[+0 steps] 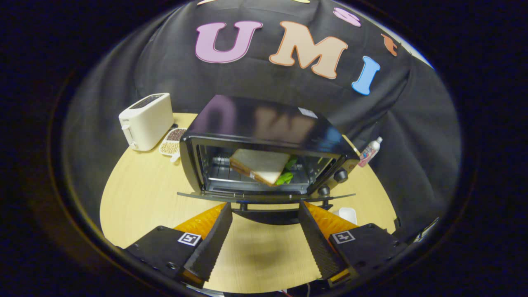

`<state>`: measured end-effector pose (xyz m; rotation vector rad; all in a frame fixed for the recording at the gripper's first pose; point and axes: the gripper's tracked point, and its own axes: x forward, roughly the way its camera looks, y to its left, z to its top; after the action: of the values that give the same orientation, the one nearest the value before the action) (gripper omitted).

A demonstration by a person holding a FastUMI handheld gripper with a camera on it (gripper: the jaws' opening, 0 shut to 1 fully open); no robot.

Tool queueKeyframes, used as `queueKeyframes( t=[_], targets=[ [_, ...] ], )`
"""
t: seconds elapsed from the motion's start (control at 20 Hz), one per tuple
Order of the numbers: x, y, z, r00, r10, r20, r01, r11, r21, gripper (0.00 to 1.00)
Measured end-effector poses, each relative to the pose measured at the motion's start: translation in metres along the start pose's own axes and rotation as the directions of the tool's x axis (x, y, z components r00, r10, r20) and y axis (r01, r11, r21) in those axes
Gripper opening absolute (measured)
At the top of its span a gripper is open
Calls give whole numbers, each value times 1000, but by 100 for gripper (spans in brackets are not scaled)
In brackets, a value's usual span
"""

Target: Open the toaster oven, put the food inside, and close the toaster oven door.

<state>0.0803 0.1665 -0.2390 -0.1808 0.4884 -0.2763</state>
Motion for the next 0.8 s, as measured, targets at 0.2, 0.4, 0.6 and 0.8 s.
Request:
queueKeyframes(
  t=[0.2, 0.4, 0.6, 0.8],
  targets=[
    [14, 1, 31, 996, 14, 85, -15, 1000, 12, 99],
    [32, 4, 62, 983, 42, 176, -49, 998, 33, 99],
    [33, 10, 73, 973, 102, 207, -117, 991, 61, 98],
    [0, 12, 129, 928, 173, 330, -237, 957, 165, 98]
  ],
)
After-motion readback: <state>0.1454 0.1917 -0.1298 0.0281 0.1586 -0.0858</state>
